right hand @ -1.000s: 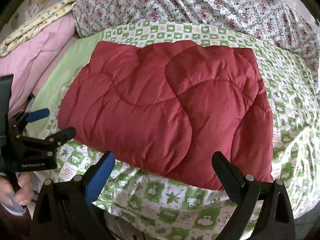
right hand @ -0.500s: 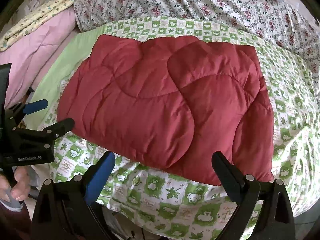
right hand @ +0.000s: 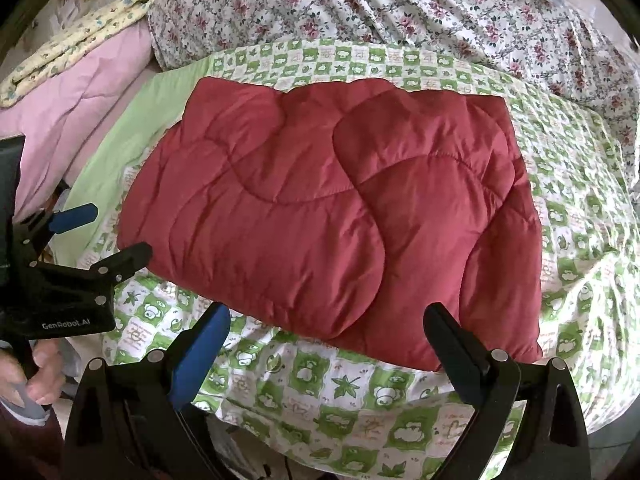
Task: Fold large clothes
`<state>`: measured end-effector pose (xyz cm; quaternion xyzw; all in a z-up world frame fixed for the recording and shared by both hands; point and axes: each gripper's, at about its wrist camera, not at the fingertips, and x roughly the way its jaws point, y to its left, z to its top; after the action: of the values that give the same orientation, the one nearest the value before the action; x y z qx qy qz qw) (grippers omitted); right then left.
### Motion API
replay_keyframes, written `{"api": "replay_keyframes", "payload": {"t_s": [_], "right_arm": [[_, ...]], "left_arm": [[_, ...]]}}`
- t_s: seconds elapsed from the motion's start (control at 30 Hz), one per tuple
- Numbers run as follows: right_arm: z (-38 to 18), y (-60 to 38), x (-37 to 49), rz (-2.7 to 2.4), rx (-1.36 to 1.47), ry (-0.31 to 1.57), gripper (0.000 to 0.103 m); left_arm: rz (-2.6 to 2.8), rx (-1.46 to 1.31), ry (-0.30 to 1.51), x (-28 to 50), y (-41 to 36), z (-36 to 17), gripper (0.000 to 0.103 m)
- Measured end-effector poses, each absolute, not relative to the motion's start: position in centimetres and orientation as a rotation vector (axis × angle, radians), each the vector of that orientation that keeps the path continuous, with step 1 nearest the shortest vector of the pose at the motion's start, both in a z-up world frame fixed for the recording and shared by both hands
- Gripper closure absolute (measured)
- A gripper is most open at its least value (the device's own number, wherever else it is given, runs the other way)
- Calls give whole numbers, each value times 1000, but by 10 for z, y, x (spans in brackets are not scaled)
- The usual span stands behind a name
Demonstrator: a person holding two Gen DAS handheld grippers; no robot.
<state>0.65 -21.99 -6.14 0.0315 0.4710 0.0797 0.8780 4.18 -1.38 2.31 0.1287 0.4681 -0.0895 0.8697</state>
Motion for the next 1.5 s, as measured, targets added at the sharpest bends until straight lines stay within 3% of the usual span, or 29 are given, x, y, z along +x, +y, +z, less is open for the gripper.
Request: {"api": "replay_keyframes", "payload": {"t_s": [1.5], "right_arm": [[-56, -217, 5, 175, 80, 969, 5]], "left_arm": [[-178, 269, 970, 42, -14, 24, 0]]}}
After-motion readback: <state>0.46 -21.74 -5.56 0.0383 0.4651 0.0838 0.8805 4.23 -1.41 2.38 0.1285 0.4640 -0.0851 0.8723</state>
